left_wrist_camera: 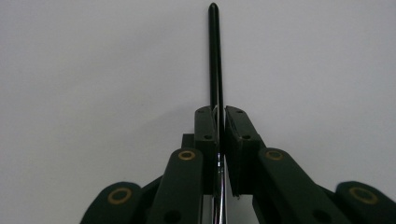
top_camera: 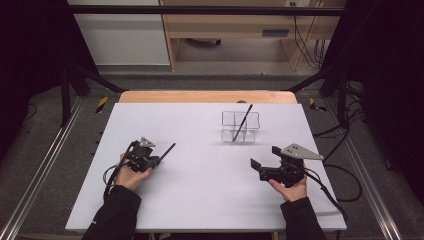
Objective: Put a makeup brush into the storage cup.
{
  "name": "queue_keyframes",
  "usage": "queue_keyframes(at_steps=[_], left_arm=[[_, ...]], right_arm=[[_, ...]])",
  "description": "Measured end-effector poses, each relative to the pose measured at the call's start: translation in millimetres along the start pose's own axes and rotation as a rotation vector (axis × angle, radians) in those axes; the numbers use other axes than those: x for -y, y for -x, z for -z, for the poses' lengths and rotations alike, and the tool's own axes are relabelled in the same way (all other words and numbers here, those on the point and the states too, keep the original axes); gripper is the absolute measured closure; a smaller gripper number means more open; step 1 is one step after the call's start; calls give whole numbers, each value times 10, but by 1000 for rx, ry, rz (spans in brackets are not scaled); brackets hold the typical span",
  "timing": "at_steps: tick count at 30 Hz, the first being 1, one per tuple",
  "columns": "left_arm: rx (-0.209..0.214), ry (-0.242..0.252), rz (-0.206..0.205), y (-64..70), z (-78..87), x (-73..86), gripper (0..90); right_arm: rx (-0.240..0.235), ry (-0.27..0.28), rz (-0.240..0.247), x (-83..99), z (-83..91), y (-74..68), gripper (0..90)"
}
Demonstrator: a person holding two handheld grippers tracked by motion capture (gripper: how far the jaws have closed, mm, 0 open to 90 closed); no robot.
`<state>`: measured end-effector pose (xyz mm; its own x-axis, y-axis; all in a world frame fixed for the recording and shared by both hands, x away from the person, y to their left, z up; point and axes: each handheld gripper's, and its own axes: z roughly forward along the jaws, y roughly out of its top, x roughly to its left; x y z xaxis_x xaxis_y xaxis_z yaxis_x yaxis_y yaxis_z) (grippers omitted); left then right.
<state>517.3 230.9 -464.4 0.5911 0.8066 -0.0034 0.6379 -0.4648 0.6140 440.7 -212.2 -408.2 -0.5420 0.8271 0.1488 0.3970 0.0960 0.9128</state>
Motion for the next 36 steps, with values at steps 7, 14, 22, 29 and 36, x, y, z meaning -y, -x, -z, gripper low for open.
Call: queue_keyframes(at_steps=[7,14,22,29,36], left_arm=[[39,-15,-39,51,10,3,833],[52,-27,-53,63,13,-8,751],[54,-4,-48,67,137,-101,617],[28,-32,-91,103,135,-221,479],[11,-105,-117,92,9,-284,416]], right_arm=[[0,0,1,1,1,-1,76],[-1,0,3,0,4,1,76],[-2,3,-1,-6,7,5,76],[0,16,-7,-28,38,16,77],[-5,8,-4,-24,27,16,77]])
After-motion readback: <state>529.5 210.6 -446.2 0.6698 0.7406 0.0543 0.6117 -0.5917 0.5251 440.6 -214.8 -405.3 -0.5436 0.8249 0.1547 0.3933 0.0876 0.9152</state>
